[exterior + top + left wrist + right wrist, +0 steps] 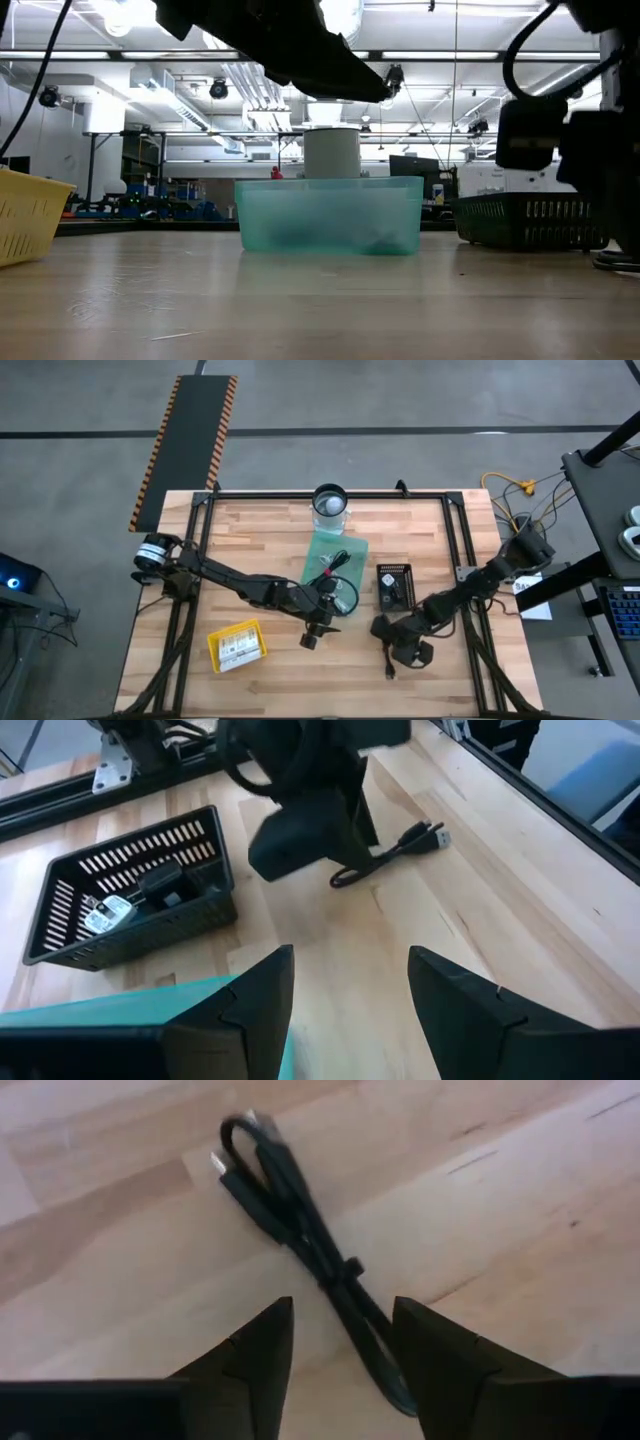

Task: Pick and place items into bin
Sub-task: Put the black charger cable into the green bin

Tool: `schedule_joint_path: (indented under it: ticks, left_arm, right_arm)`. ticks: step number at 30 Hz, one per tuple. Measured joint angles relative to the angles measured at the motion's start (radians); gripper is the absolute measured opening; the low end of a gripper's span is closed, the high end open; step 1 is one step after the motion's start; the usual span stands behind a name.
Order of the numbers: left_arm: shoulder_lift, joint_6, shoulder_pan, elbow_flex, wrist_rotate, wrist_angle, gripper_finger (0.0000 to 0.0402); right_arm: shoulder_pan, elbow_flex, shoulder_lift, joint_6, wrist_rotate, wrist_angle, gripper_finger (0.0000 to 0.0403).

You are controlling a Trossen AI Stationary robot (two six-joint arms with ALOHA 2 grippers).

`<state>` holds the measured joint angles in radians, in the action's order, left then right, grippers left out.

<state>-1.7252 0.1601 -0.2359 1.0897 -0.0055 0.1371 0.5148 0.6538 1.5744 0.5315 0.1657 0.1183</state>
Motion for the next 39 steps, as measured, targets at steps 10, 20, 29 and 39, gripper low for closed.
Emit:
schedule_joint_path:
  ticks: [10, 20, 29, 39]
  left_arm:
    - [0.000, 0.000, 0.000, -0.002, 0.000, -0.016, 0.0180]
    - [0.000, -0.049, 0.000, -0.001, 0.000, -0.020, 0.0180]
    - [0.001, -0.048, 0.000, -0.001, -0.018, -0.020, 0.0180]
    - [0.006, -0.041, -0.001, 0.003, -0.276, 0.028, 0.0180]
  right_arm:
    - [0.000, 0.063, 0.108, -0.002, 0.010, -0.002, 0.0103]
    - [-0.001, 0.061, 0.000, -0.092, -0.104, 0.068, 0.0016]
    - [-0.008, 0.060, -0.191, -0.159, -0.822, -0.014, 0.0014]
    - [-0.054, 0.059, -0.196, -0.157, -0.844, -0.047, 0.0013]
